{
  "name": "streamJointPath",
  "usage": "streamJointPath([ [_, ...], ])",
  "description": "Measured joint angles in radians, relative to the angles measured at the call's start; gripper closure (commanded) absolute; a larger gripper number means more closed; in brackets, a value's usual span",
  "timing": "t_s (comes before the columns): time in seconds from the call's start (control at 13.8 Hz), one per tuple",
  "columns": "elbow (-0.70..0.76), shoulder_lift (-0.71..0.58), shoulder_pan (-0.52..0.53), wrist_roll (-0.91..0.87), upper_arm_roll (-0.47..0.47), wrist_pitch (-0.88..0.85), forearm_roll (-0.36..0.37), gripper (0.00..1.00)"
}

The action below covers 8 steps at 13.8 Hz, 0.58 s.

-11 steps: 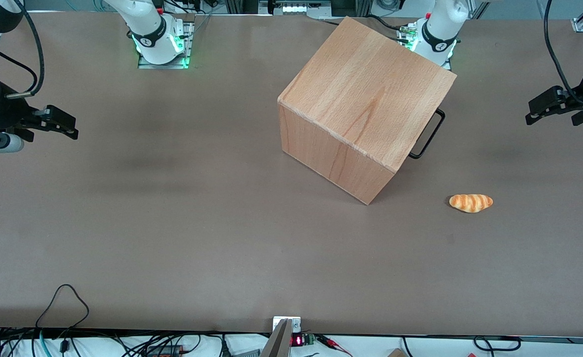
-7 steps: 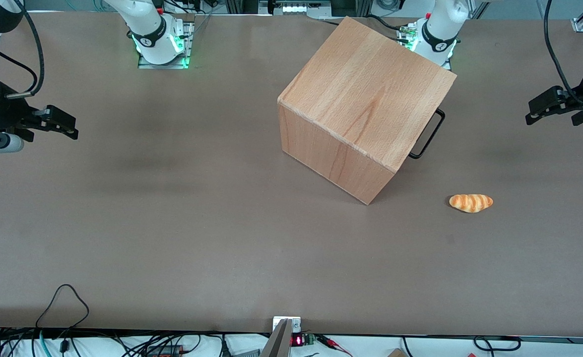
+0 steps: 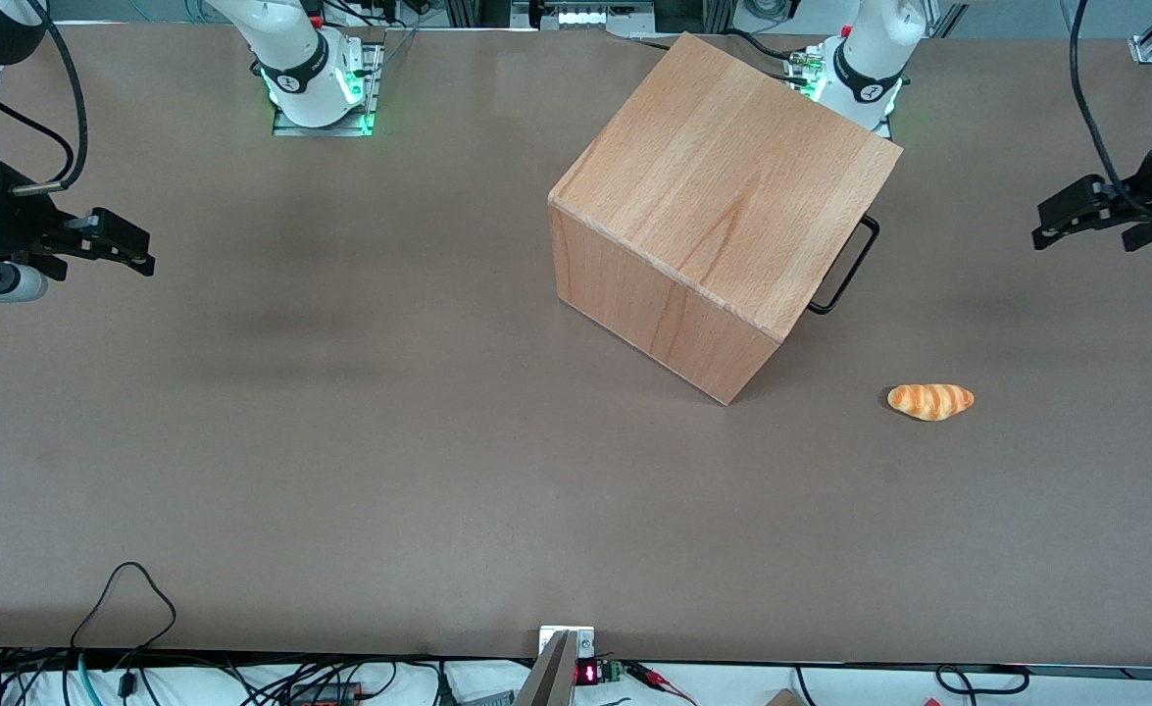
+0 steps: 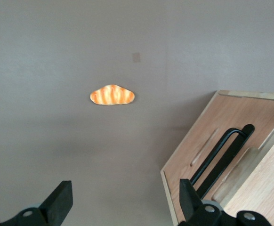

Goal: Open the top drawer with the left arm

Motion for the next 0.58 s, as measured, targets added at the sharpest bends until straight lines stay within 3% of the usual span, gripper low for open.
streamJointPath([
  [0.22,-0.075,0.022,-0.001,0.012,-0.002,0.037,-0.045,0.00],
  [0.58,-0.232,0.042,-0.011,0.231,-0.018,0.149,-0.077,0.00],
])
